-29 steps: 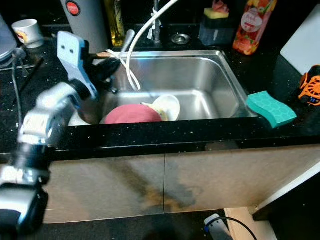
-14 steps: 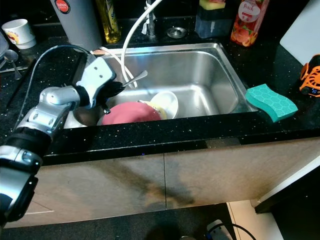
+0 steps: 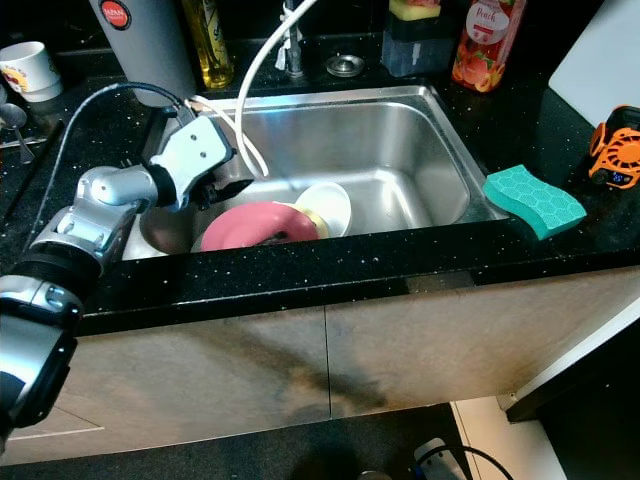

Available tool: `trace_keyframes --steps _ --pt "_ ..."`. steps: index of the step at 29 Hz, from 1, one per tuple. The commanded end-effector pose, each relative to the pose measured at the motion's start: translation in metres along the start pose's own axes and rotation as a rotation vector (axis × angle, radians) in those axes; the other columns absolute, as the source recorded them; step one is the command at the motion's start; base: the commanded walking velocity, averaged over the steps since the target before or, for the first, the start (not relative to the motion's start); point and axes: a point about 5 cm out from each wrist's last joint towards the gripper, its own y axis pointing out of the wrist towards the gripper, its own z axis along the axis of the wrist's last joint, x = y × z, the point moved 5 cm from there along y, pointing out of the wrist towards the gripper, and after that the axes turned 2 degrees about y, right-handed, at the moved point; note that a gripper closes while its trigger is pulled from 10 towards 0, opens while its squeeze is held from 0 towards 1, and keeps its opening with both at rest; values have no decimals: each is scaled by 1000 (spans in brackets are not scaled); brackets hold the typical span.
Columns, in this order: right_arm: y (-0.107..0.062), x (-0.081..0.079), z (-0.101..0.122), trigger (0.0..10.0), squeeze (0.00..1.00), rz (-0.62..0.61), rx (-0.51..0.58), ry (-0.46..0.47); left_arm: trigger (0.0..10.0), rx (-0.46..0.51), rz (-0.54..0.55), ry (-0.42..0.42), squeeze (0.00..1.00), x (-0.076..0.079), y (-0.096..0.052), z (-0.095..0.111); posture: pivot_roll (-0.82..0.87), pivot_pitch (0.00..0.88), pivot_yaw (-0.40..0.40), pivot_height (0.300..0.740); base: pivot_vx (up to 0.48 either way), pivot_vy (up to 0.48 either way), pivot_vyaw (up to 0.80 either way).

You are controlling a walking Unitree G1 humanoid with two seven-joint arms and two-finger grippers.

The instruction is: Kitchen organization

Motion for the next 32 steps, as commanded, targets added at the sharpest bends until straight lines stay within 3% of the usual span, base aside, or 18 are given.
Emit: trace_keyframes --steps 1,2,3,6,10,11,15,16,17,22,26,28,32 --pt "0 0 0 10000 0 -1 0 6 10000 44 62 8 106 -18 -5 11 -67 42 55 740 0 0 0" --pt "0 0 1 10000 0 -1 1 6 10000 82 93 -18 106 -27 -9 18 -67 42 55 740 0 0 0" --pt "0 0 2 10000 0 -1 3 6 10000 125 136 -50 0 -37 -13 25 -61 38 52 740 0 0 0" --pt "1 1 4 10000 0 0 5 3 10000 208 264 -108 0 -59 -27 36 -50 31 44 740 0 0 0" --pt "1 1 7 10000 0 3 11 -1 10000 266 457 -206 0 -72 -48 29 -34 22 27 740 0 0 0" --pt "1 1 7 10000 0 3 11 -1 10000 266 457 -206 0 -72 -48 29 -34 22 27 740 0 0 0" --pt "1 2 10 10000 0 5 13 -5 10000 265 577 -308 0 -69 -57 13 -12 15 18 740 0 0 0" --pt "1 2 10 10000 0 6 14 -7 10000 267 643 -370 0 -67 -61 6 -12 13 15 740 0 0 0" --pt "1 2 10 10000 0 6 14 -7 10000 267 643 -370 0 -67 -61 6 -12 13 15 740 0 0 0" --pt "1 3 13 10000 0 9 23 -3 10000 240 847 -615 0 -55 -80 -27 -7 8 10 740 0 0 0" --pt "1 3 16 10000 0 14 36 9 10000 201 906 -651 0 -43 -85 -37 4 3 9 740 0 0 0" --pt "1 1 19 10000 0 37 54 23 10000 180 927 -707 0 -22 -82 -39 6 1 8 740 0 0 0" --pt "1 0 20 10000 0 50 60 27 10000 145 941 -739 0 -5 -77 -43 4 0 8 740 0 0 400"
